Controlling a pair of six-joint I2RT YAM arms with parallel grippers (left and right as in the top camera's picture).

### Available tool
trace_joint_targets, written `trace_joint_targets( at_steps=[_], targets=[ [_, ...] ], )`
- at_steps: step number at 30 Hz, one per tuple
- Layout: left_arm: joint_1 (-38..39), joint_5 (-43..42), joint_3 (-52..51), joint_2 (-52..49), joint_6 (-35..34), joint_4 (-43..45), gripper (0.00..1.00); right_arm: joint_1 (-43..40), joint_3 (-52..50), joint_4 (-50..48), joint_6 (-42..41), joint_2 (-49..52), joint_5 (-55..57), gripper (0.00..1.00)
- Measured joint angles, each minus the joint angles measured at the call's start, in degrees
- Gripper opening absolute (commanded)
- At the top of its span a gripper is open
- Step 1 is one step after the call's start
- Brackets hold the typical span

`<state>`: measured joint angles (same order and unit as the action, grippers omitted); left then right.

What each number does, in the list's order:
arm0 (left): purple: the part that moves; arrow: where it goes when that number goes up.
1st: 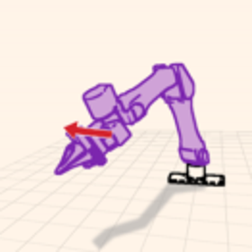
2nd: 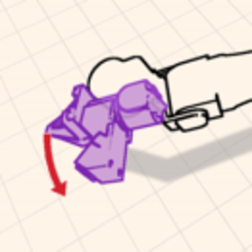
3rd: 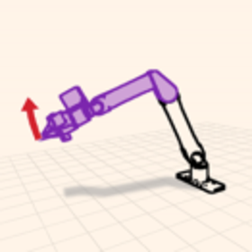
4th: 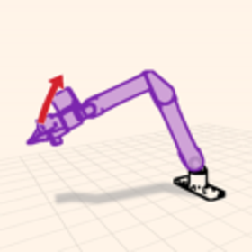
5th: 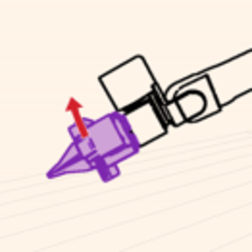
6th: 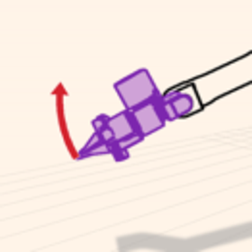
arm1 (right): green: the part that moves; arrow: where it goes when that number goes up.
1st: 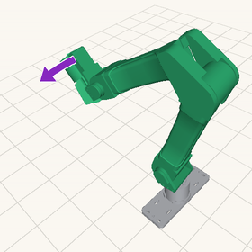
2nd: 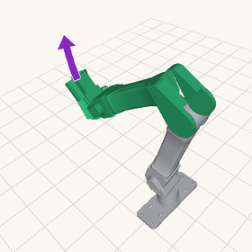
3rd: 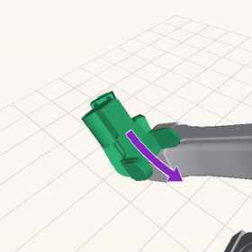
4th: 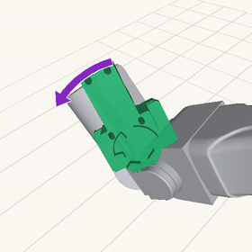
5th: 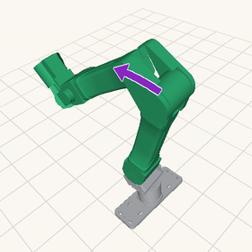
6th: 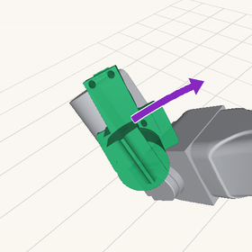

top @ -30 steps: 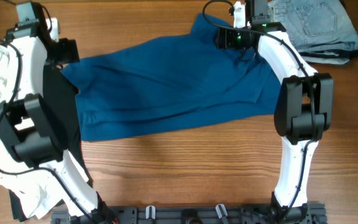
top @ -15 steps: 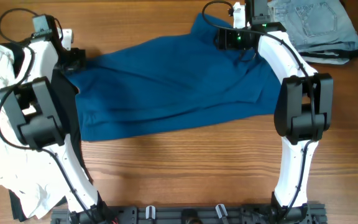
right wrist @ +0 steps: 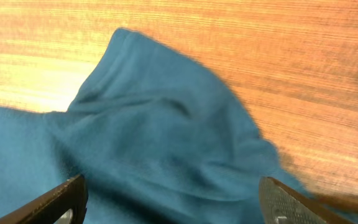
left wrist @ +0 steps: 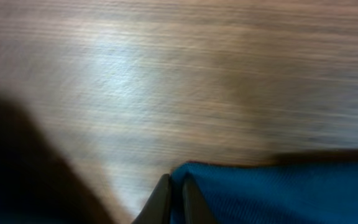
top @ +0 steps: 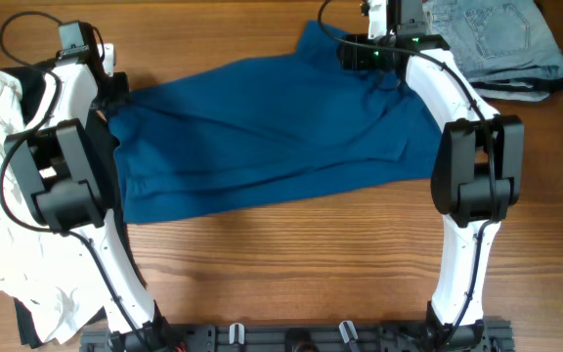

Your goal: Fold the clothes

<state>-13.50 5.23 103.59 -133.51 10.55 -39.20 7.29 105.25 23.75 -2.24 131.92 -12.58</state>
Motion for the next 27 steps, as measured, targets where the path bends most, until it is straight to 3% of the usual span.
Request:
trace_joint_targets(
  at_steps=[3,7,23,26,27],
  targets=[
    [0.66,5.16,-0.13,3.58,-5.2,-4.55,0.04,-0.11,1.9,-1.03,0.63,0.0,0.11,0.86],
    [5.64,7.61,-0.11,12.76,-7.06,-6.86,0.04,-0.22,6.64,-7.5,1.31,0.0,0.2,0.82],
    [8.31,8.5,-0.13,13.27,-10.49,-11.17,0.04,0.13,6.67,-10.58,1.51,11.67,0.17,0.77],
    [8.31,8.48,-0.13,13.27,-10.51,-11.13,0.04,0.83,7.08,-11.87,2.14,13.29,0.0,0.72],
    [8.31,8.5,-0.13,13.27,-10.49,-11.15,0.04,0.94,7.32,-12.31,2.19,13.6,-0.07,0.63]
  ],
)
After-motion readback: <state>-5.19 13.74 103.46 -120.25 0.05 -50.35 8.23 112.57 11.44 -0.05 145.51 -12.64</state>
